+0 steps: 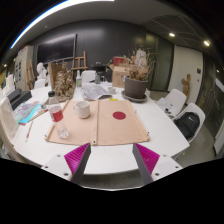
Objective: Pour water
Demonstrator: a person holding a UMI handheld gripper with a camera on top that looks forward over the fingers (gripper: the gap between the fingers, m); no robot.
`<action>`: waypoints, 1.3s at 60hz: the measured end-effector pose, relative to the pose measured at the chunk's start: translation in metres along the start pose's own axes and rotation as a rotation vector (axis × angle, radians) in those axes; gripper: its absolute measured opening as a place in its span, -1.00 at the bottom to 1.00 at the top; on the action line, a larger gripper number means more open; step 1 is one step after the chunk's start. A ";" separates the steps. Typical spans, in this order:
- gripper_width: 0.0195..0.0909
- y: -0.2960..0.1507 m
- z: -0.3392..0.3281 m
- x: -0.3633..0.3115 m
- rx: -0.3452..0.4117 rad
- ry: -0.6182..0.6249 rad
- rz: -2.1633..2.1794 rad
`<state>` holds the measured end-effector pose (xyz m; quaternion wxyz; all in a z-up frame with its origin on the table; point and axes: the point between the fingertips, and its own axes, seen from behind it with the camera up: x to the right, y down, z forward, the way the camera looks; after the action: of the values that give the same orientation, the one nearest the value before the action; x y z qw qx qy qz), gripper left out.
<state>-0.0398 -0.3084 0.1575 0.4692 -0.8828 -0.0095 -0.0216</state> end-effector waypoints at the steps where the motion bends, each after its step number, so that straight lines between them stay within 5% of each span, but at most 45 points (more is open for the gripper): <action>1: 0.86 0.000 0.000 -0.004 0.002 -0.010 -0.001; 24: 0.87 -0.016 0.066 -0.188 0.137 -0.218 -0.094; 40: 0.75 -0.042 0.168 -0.255 0.217 -0.162 -0.061; 45: 0.45 -0.043 0.192 -0.263 0.212 -0.142 -0.048; 49: -0.18 -0.044 0.203 -0.264 0.217 -0.125 -0.035; 60: -0.74 -0.047 0.206 -0.261 0.241 -0.090 -0.023; 78: -0.84 -0.085 0.194 -0.287 0.255 -0.117 0.018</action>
<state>-0.3241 -0.0988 0.1057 0.5763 -0.8158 -0.0315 0.0353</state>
